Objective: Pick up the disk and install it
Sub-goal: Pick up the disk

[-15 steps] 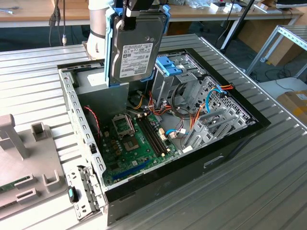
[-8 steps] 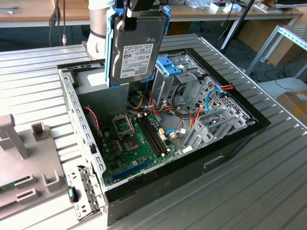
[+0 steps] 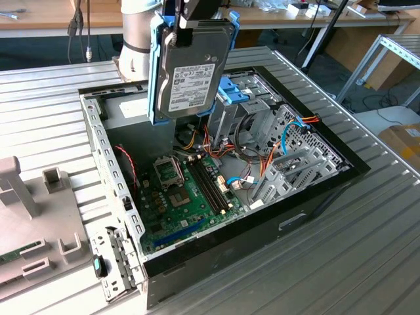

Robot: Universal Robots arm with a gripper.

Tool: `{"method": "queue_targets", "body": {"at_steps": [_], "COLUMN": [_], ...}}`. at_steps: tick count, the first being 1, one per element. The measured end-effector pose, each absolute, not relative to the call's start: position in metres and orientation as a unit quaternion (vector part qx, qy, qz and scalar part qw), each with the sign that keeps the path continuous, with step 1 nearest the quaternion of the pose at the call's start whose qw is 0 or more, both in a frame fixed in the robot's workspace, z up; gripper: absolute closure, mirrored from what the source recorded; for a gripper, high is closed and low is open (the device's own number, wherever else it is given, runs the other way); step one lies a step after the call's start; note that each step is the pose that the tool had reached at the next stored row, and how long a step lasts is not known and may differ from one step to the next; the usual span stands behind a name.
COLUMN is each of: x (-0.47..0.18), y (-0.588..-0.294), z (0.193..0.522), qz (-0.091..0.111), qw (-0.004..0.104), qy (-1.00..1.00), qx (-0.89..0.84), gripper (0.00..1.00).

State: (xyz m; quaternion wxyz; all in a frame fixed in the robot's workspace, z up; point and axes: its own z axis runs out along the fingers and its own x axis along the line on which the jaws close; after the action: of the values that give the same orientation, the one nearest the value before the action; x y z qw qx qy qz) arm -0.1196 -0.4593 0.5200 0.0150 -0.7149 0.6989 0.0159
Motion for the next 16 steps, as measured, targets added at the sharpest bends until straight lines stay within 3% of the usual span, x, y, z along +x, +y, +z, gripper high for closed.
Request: {"method": "queue_targets", "body": {"at_steps": [6,16], "x": [-0.118,-0.118], "y": [-0.475,-0.476], "z": [0.52,0.52], "qz": [0.016,0.015], "qw": [0.015,0.015], "qy": [0.699,0.699], "qx": [-0.715,-0.715], "gripper": [0.64,0.64]}}
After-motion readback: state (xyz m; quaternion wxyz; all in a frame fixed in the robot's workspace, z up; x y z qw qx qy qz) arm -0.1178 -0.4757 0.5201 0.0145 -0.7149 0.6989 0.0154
